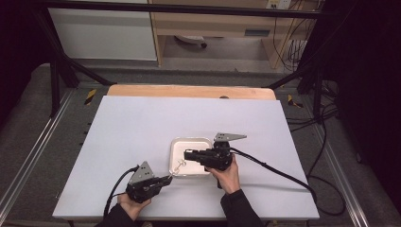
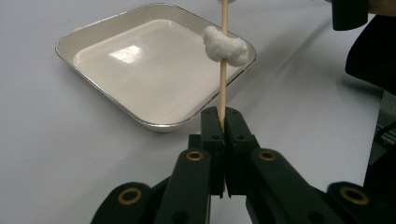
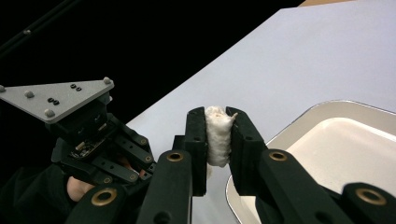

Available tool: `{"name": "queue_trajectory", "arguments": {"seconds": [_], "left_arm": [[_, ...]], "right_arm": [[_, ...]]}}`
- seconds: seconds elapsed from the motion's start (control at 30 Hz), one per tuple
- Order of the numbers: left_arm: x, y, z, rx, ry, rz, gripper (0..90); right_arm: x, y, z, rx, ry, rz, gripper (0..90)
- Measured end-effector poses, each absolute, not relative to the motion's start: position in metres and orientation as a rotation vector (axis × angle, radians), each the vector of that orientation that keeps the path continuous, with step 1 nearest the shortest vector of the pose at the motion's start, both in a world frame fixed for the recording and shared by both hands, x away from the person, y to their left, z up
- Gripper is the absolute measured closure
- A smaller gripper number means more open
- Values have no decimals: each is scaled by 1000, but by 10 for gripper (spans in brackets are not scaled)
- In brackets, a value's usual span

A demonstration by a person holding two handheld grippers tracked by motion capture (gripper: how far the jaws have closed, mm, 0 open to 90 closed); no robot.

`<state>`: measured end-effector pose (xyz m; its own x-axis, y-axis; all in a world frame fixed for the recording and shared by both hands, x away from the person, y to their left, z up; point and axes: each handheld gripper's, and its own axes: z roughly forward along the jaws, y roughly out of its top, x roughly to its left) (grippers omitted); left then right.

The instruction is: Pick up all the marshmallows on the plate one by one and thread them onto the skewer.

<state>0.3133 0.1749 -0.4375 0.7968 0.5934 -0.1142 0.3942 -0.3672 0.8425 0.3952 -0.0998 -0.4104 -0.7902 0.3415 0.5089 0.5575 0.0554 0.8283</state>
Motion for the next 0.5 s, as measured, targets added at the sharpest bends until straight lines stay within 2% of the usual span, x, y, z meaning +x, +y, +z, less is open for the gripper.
{"name": "queue_trajectory", "arguments": {"seconds": [0.5], "left_arm": [[313, 173, -439, 2006, 738, 251, 886]], "right_arm": [[390, -98, -413, -925, -2163, -1844, 799]]}}
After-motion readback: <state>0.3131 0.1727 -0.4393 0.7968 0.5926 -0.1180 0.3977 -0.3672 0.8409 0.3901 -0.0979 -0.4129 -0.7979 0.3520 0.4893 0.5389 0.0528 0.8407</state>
